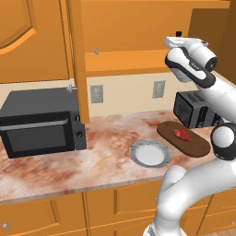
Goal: Pick the steak from the plate and place it on the cutting board. Then pick the condiment bottle from the cabinet and place it next to the cutting board.
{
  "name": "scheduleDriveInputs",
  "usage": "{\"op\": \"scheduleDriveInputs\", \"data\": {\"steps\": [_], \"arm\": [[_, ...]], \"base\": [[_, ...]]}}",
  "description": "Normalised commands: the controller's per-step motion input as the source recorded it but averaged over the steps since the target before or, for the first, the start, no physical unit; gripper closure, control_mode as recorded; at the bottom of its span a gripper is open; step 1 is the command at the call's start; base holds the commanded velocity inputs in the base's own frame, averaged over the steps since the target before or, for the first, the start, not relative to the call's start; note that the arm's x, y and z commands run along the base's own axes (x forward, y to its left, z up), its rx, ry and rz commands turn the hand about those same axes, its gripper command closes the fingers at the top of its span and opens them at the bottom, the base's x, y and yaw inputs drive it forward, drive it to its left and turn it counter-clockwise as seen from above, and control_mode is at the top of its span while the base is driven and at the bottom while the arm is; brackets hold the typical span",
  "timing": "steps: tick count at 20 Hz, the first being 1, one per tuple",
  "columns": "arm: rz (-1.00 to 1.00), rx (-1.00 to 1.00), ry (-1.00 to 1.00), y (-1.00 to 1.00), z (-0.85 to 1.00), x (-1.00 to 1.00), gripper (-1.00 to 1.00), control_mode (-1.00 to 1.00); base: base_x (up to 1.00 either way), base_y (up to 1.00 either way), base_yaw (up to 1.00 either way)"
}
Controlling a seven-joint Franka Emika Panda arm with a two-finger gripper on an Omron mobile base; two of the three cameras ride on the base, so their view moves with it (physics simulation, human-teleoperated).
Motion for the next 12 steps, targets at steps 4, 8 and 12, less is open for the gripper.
{"op": "scheduleDriveInputs", "data": {"steps": [4, 8, 12], "arm": [[0.0, 0.0, 0.0, 0.0, -0.01, 0.15, -1.0, -1.0], [-0.01, 0.0, 0.0, -0.04, 0.0, 0.19, -1.0, -1.0], [-0.02, 0.0, 0.0, -0.15, 0.0, 0.19, -1.0, -1.0]], "base": [[0.0, 0.0, 0.0], [0.0, 0.0, 0.0], [0.0, 0.0, 0.0]]}}
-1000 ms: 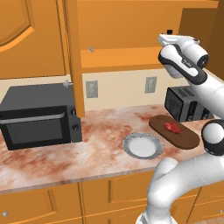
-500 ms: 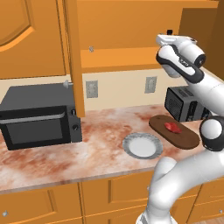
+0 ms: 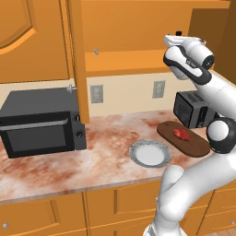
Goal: Pick the steak from the plate and place it on the cutting board. Then pick the condiment bottle from the cabinet and place it next to the cutting board.
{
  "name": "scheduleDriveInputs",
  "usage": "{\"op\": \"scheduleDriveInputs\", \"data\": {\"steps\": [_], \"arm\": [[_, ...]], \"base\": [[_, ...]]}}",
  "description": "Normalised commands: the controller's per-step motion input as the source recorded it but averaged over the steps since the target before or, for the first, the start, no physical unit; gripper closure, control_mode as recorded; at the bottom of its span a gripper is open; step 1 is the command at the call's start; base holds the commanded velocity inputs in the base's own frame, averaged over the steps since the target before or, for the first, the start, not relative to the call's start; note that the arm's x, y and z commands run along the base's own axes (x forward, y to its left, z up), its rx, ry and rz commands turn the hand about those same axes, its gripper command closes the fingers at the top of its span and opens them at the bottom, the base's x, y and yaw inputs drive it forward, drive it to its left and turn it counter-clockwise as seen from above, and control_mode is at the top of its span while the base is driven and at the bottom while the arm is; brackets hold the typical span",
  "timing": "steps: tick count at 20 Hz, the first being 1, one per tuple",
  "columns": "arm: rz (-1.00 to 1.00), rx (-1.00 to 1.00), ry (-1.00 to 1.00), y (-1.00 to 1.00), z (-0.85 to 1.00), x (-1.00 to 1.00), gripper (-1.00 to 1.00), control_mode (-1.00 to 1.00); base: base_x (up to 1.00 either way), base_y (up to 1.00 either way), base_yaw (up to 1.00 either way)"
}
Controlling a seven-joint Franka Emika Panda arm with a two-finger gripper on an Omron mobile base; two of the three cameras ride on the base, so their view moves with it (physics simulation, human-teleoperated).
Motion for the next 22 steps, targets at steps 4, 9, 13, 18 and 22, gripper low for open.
{"op": "scheduleDriveInputs", "data": {"steps": [4, 9, 13, 18, 22], "arm": [[-0.03, 0.0, 0.0, -0.14, 0.0, 0.16, -1.0, -1.0], [-0.01, 0.0, 0.0, -0.04, 0.0, 0.04, 1.0, -1.0], [0.0, 0.0, 0.0, 0.01, 0.0, -0.05, 1.0, -1.0], [0.01, 0.0, 0.0, 0.16, 0.0, -0.17, 1.0, -1.0], [0.01, 0.0, 0.0, 0.22, 0.0, -0.04, 1.0, -1.0]], "base": [[0.0, 0.0, 0.0], [0.0, 0.0, 0.0], [0.0, 0.0, 0.0], [0.0, 0.0, 0.0], [0.0, 0.0, 0.0]]}}
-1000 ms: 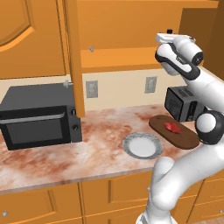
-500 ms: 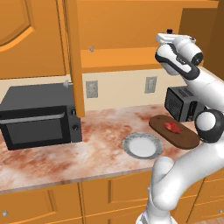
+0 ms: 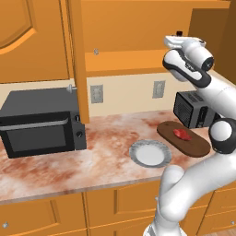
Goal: Pick the steak from the plate and place it on the cutting board. Then pick the condiment bottle from the cabinet and place it next to the cutting board.
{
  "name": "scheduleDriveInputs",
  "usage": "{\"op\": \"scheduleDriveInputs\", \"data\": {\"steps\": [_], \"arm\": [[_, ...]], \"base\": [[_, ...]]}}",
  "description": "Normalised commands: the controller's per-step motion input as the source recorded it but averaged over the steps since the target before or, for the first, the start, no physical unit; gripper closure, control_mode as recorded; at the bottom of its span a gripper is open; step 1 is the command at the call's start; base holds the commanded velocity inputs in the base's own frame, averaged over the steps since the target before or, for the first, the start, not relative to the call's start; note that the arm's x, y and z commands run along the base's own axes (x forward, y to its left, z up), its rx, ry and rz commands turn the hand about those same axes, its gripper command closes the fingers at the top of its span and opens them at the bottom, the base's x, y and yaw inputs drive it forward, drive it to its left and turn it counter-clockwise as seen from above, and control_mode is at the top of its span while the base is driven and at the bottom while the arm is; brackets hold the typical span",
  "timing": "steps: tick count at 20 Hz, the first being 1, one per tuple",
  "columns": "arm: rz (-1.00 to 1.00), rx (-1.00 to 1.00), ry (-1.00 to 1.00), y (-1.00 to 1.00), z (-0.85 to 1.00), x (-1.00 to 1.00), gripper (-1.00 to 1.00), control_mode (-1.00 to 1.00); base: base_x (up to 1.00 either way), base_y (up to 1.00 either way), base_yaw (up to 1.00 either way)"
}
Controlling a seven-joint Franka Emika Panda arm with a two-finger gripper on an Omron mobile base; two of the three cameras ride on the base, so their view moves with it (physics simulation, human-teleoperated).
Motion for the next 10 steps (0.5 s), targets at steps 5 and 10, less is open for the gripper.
{"op": "scheduleDriveInputs", "data": {"steps": [5, 10], "arm": [[0.02, -0.04, 0.02, 0.28, -0.01, -0.05, 1.0, -1.0], [0.02, -0.04, 0.05, 0.11, 0.0, -0.18, 1.0, -1.0]], "base": [[0.0, 0.0, 0.0], [0.0, 0.0, 0.0]]}}
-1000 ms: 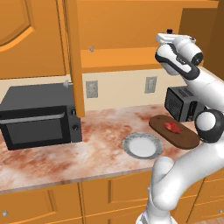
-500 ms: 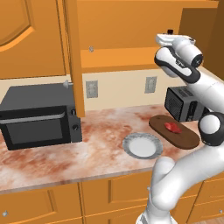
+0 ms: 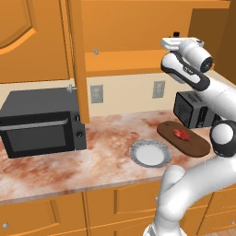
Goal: Pick the steak from the plate and place it on the cutting board. Then pick the condiment bottle from the cabinet and place it next to the cutting board.
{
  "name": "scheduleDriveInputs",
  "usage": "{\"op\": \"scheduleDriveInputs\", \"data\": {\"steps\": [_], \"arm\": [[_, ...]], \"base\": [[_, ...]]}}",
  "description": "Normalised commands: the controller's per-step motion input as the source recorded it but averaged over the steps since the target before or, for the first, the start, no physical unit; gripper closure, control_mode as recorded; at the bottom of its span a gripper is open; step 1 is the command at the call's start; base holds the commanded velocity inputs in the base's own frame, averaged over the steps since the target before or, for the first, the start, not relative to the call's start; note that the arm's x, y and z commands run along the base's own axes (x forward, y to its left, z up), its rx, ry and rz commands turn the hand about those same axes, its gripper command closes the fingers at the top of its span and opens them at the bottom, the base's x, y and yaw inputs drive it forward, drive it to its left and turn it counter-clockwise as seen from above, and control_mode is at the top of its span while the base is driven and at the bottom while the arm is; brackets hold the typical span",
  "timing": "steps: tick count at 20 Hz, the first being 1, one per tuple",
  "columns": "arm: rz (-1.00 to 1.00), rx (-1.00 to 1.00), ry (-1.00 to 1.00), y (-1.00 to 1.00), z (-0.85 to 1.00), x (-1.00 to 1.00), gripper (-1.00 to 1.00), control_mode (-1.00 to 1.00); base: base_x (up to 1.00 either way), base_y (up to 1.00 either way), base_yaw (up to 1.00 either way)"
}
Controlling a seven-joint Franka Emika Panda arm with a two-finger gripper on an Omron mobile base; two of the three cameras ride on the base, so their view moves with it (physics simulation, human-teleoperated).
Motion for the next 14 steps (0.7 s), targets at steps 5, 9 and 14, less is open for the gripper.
{"op": "scheduleDriveInputs", "data": {"steps": [5, 9, 14], "arm": [[0.0, -0.03, 0.02, 0.0, 0.0, -0.25, 1.0, -1.0], [0.0, 0.0, 0.01, 0.0, 0.0, -0.2, 1.0, -1.0], [0.0, 0.0, 0.0, 0.02, 0.0, -0.25, 1.0, -1.0]], "base": [[0.0, 0.0, 0.0], [0.0, 0.0, 0.0], [0.0, 0.0, 0.0]]}}
